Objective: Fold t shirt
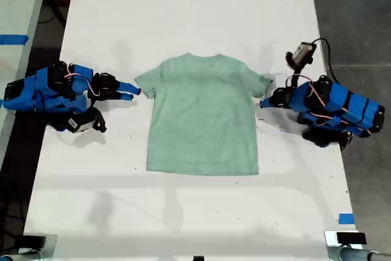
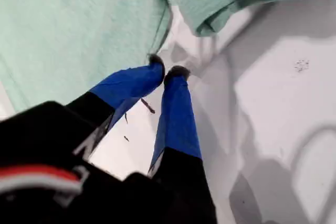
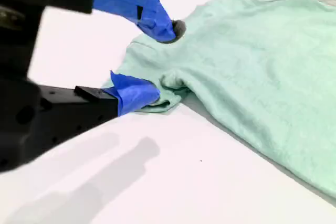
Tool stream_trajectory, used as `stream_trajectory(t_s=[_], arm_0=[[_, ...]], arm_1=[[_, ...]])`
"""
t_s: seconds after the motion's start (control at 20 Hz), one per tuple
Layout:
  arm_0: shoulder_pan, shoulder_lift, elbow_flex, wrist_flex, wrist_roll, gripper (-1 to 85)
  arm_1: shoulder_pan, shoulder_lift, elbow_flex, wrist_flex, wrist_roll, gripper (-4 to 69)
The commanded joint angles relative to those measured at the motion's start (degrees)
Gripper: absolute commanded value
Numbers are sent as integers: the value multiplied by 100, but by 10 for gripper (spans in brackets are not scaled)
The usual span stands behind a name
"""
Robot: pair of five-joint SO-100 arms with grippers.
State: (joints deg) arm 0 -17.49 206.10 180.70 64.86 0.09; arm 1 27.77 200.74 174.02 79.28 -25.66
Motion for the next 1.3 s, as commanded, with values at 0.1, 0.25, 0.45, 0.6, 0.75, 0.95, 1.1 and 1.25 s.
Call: stream_trajectory(t_s=[0.1, 0.25, 0.45, 0.6, 0.75, 0.95, 1.1, 1.25], arm_0=[[88, 53, -70, 9, -88, 153], [88, 53, -70, 9, -88, 153], [105, 53, -70, 9, -88, 153], [141, 53, -70, 9, -88, 153], [149, 53, -70, 9, -88, 153], [176, 53, -70, 9, -88, 153], [185, 53, -70, 9, -88, 153], [202, 53, -70, 9, -88, 153]], arm_1=[[237, -316, -1679, 246, 35, -3], [932, -2971, -4535, 1037, -492, -4], [2224, -6029, -7409, 1881, -1529, 69], [2830, -7418, -7330, 1301, -1916, 195], [2979, -8191, -6486, 325, -1951, 255], [2988, -8508, -5124, -773, -1819, 250], [2760, -8569, -4412, -1406, -1687, 233], [2654, -8895, -4140, -1986, -1714, 211]])
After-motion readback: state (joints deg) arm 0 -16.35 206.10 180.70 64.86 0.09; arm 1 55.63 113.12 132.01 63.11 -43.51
